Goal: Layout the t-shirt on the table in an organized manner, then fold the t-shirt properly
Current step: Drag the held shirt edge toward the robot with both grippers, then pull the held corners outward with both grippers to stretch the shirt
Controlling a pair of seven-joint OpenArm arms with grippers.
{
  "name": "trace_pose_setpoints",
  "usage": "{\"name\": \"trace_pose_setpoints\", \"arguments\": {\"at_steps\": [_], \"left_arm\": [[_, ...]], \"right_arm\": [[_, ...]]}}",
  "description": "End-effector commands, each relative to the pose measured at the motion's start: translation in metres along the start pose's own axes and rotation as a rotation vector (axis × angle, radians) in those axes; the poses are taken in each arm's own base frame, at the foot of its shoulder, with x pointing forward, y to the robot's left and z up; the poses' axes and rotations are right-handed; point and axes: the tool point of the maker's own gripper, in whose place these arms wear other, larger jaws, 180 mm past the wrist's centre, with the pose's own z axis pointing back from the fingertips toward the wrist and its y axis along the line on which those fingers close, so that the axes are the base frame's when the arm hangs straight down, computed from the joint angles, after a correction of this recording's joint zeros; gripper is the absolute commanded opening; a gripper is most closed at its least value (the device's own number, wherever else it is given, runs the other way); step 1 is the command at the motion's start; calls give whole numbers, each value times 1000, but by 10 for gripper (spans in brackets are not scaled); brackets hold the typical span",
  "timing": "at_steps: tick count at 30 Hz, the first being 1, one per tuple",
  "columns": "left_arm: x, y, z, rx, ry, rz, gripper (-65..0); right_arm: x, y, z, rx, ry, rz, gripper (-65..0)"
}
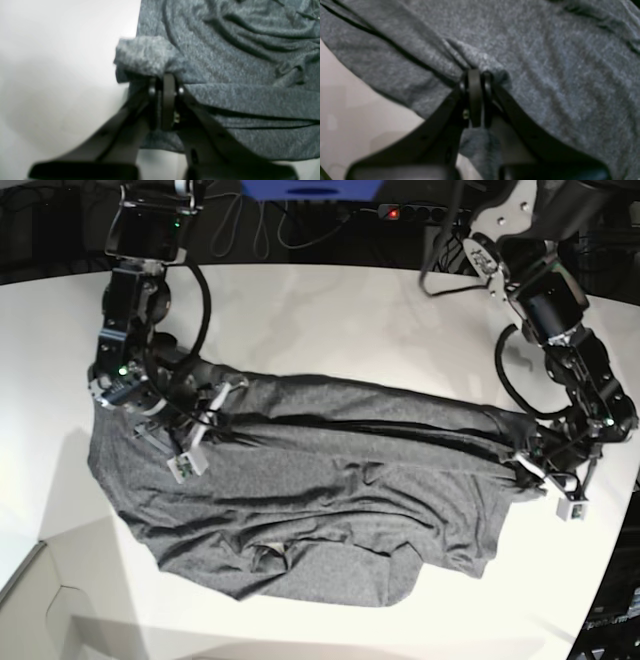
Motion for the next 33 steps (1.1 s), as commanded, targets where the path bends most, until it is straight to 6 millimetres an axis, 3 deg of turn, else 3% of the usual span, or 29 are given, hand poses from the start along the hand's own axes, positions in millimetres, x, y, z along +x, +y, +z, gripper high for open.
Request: {"name": "trace_pose_setpoints", "arguments": {"at_steps": [1,5,10,13,15,17,19,28,33], "left_arm": [[31,4,6,7,-83,-12,-648],[30,4,5,7,-81,-12,-645],[32,7,7,14,-82,-16,-613],[32,7,7,14,-82,-16,-499],[32,9,8,18,-84,-13,-387],[32,8,8,13,-86,-9,-280],[32,7,8,11,-86,-10,-219],[29,5,6,6,-84,-1,-210],[19,-3,9,4,-75,-6,-210]], "right_arm": [[19,-2,3,-2,-56,7,-650],[15,-7,3,-9,-41,12,-643],[18,0,2,7,-35,56,-463],[20,-5,7,-9,-42,60,-380],[22,-5,15,-24,-56,78,-342],[20,-9,29,-54,-67,104,-306],[15,-15,41,-86,-71,107,-281],[-41,-63,74,-214,21,15,-268],[-73,-70,79,-223,92,-18,-265]]}}
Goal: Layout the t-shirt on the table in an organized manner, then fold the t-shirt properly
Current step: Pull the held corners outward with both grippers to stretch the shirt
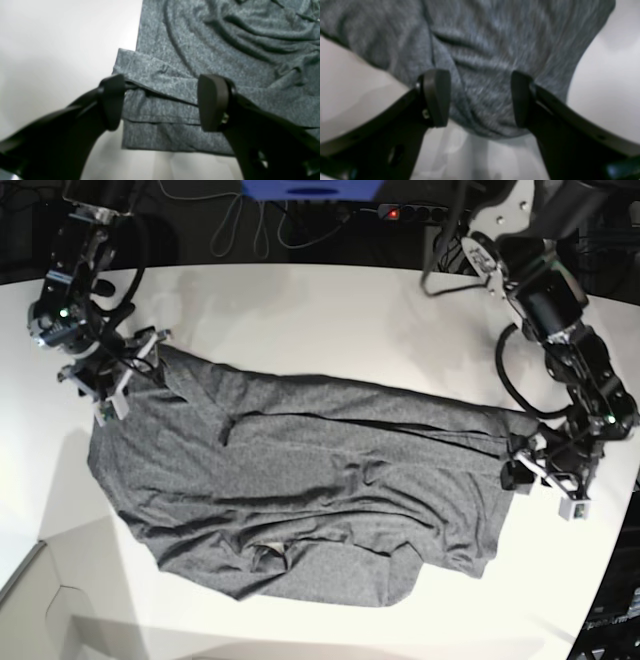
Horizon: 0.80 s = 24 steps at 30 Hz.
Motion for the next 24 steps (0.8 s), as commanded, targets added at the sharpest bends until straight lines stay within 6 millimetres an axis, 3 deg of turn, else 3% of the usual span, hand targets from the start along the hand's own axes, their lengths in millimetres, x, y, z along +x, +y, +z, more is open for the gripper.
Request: {"name": "trace_pose_setpoints", "arguments": {"at_steps": [1,4,12,17,24], "left_arm": [[16,-1,5,1,-53,-13,-210],[-6,-7,0,-14,-18,3,-208],[-36,-13,-19,-60,-27,80,-208],[-41,-16,-27,-77,-31,109,-208],[-40,-16,-28,-78,-50,114,-208]], "right_arm": [[5,-3,3,-3,-27,4,-265],[-4,0,2,5,-8,-2,-265],[-13,9,4,23,-28,-11,-265],[-18,11,6,25,-20,-10,-265],[-8,9,10,16,-44,3,-269]]}}
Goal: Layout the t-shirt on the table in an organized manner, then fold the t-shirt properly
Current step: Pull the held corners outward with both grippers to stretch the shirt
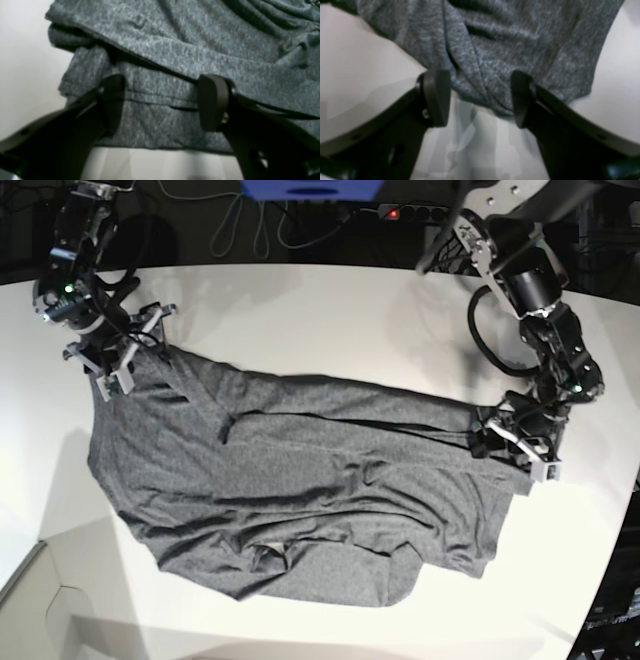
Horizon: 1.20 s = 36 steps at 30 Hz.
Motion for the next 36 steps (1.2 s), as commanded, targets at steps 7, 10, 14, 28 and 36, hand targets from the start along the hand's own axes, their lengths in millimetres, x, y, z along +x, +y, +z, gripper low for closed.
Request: {"name": "trace_pose_setpoints", "arguments": {"at_steps": [7,10,14,28,36], "left_arm": [[22,9,6,15,-58,-17,-208],[22,9,6,15,-58,-17,-208],[22,10,6,16,-58,-18,-208],[24,15,9,25,-58,-24,-208],[23,18,10,31,-59,-20,-208]], "right_arm": [[6,-4,-1,2,-25,-8,-270],[6,-1,-2,7,-28,-15,-284],[6,1,-3,11,-29,-18,-410],[21,-7,-3,-2,-51,19,-650],[49,-28,1,-44,-95,65,-650]]}}
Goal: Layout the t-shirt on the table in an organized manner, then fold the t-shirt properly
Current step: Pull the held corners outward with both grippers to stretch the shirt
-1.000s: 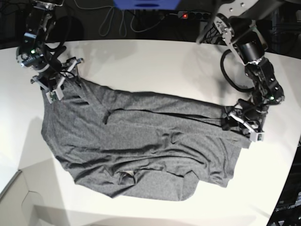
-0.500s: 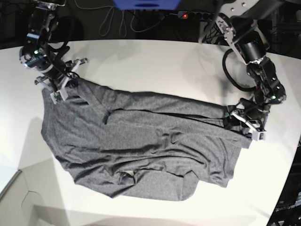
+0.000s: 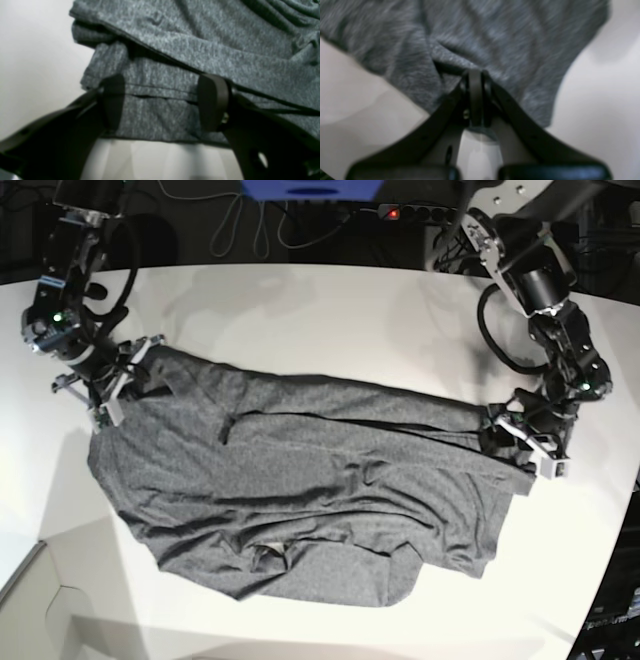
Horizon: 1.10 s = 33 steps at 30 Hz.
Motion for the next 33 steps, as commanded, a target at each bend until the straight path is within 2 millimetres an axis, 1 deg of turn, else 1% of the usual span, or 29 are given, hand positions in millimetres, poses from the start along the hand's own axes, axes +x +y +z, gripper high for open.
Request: {"name": "trace_pose_setpoints", "arguments": {"at_steps": [1,3,4,5,7,8,9,11,15,18,23,26,29,33], "left_arm": [[24,3,3,3,-68,-6,-208],[24,3,3,3,-68,-6,-208],[24,3,3,3,-68,-6,-208],[24,2,3,1,-67,-8,-208],[24,1,3,1,-67,-9,-208],[25,1,3,0,-68,-10,-208],[25,1,3,0,-68,-10,-208],[25,1,3,0,-68,-10,-208],[25,2,3,1,-69,-9,-208],[25,3,4,4,-70,-7,-208],[33,11,8,17,-82,-16,-208],[39,12,11,22,-94,-26,-208],[40,12,11,22,-97,-26,-208],[37,10,8,15,-94,-22,-208]], "right_arm": [[11,-5,4,-12,-38,11,-650],[12,-5,4,-13,-43,11,-650],[16,-6,3,-14,-50,12,-650],[27,-11,2,-23,-69,19,-650],[40,-26,1,-54,-77,49,-650],[45,-30,-2,-62,-77,58,-650],[56,-34,-4,-74,-87,74,-650],[63,-39,-5,-92,-89,91,-650],[61,-38,-7,-100,-76,95,-650],[60,-25,-13,-68,-71,102,-650],[43,-27,-23,-49,-29,70,-650],[47,-29,-20,-57,-38,77,-650],[52,-33,-11,-79,-49,106,-650],[35,-28,-10,-69,-16,108,-650]]}}
